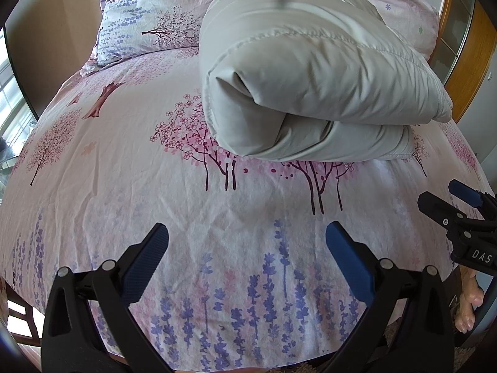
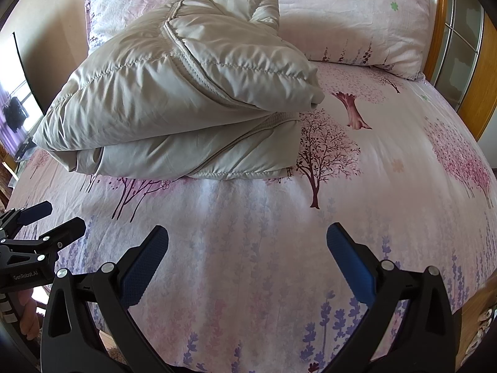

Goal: Fold large clothes

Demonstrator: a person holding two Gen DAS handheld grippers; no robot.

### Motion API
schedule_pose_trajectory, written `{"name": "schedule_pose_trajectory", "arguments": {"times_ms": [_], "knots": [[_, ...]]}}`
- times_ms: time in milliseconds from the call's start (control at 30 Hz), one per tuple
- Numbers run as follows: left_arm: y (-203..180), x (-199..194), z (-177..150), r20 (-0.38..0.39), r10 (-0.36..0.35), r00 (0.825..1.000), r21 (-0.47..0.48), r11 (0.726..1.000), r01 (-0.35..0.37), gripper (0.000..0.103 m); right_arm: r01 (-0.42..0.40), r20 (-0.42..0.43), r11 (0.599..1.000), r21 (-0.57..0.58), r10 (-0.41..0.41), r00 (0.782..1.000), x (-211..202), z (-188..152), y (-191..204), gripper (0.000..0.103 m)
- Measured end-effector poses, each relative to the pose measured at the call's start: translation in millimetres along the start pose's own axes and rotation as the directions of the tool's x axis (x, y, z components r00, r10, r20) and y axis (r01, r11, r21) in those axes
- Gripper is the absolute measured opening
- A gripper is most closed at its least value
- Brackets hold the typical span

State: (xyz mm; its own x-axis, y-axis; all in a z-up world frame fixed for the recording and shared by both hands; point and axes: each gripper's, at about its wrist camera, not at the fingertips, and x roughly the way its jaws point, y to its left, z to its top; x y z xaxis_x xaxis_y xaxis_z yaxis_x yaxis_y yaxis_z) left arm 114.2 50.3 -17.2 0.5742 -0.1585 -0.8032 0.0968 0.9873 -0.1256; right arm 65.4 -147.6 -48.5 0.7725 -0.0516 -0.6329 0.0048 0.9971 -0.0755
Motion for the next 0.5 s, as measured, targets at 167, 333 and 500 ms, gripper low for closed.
{"name": "schedule_pose_trajectory", "arguments": {"times_ms": [167,333,500], "knots": [[0.7,0.4,-0.1,-0.001,0.001,1.000,-0.001,1.000,-0.001,0.101,0.001,-0.002,1.000,0.003,-0.001,1.000,1.2,-2.2,0.9,0.102],[0.6,0.7,-0.2,-0.001,0.001,1.000,0.000,1.000,-0.001,0.101,0.001,-0.002,1.000,0.004,-0.001,1.000,1.5,-2.0,0.4,0.102],[0.4,0.6,0.2,-0.001,0.002,1.000,0.000,1.000,-0.002,0.101,-0.001,-0.004,1.000,0.006,0.001,1.000,2.5,-1.7,-0.4,0.102]]}}
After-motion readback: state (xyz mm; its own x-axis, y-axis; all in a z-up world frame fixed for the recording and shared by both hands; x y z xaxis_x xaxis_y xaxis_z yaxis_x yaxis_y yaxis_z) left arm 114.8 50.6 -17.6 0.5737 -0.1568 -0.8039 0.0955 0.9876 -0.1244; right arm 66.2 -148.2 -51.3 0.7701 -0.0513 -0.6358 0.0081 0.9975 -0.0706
